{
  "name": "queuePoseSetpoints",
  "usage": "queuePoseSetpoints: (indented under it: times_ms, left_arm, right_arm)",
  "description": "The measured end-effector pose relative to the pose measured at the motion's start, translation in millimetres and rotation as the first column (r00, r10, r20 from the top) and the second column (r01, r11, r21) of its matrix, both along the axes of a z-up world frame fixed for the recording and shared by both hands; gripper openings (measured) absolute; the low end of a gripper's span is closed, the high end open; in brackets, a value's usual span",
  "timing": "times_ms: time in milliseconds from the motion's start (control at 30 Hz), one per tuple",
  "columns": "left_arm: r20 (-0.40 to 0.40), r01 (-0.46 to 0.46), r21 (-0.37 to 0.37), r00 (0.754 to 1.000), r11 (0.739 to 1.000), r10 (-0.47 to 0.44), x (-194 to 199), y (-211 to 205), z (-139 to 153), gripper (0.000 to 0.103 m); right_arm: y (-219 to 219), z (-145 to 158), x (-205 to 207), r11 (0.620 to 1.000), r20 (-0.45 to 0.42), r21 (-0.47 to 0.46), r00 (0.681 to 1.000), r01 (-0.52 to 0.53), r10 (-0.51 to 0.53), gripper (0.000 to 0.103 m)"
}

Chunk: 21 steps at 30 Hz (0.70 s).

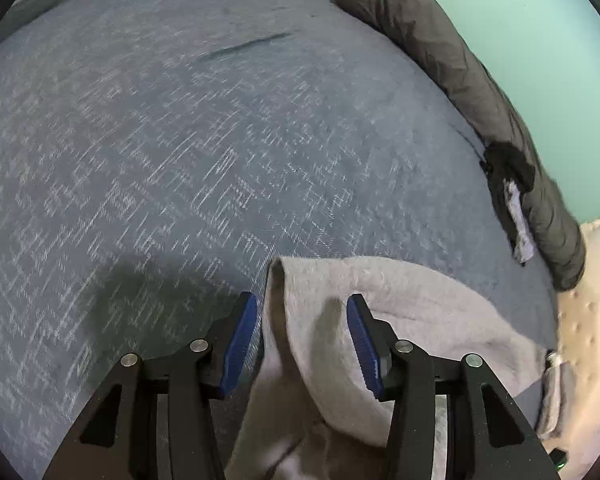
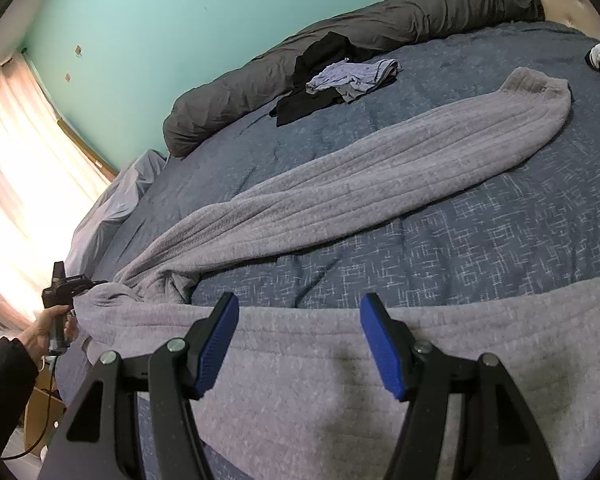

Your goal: Fold clothes

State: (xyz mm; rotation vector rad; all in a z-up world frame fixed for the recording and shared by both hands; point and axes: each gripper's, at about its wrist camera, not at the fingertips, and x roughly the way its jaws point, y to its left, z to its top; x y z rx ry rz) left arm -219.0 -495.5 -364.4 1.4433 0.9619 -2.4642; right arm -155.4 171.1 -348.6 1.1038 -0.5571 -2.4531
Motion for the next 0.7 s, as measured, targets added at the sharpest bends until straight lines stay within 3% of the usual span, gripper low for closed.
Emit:
queuePoseSetpoints:
  times_ms: [133, 267, 467, 700]
  left_arm:
    - [0.019, 0.044, -0.019, 0.999, 0.999, -0.044, -11, 6, -3, 0.037]
    - [0.008, 0.095, -0.053, 0.995, 0.994, -0.095, -14, 13, 4, 0.010]
    - [-0.044, 0.140, -0.114, 0.988, 0.984, -0.146, -18, 19, 35, 0.004]
    - [-0.168, 0.105, -0.161, 0.977, 0.981, -0.132, -42, 16, 88, 0.003]
  right_arm:
    - [-3, -5, -2, 1.000, -0.003, -0.012, 1.000, -0.002, 0.002, 0.064]
    - [-5, -8, -5, 1.000, 0.004, -0.029, 1.000, -0.006, 0.006, 0.064]
    - [-7, -7, -4, 0.999, 0.001, -0.039, 1.000, -0.016, 0.016, 0.064]
    - [-6, -7, -6, 0.999, -0.009, -0.033, 1.000, -0.011, 0.010, 0.064]
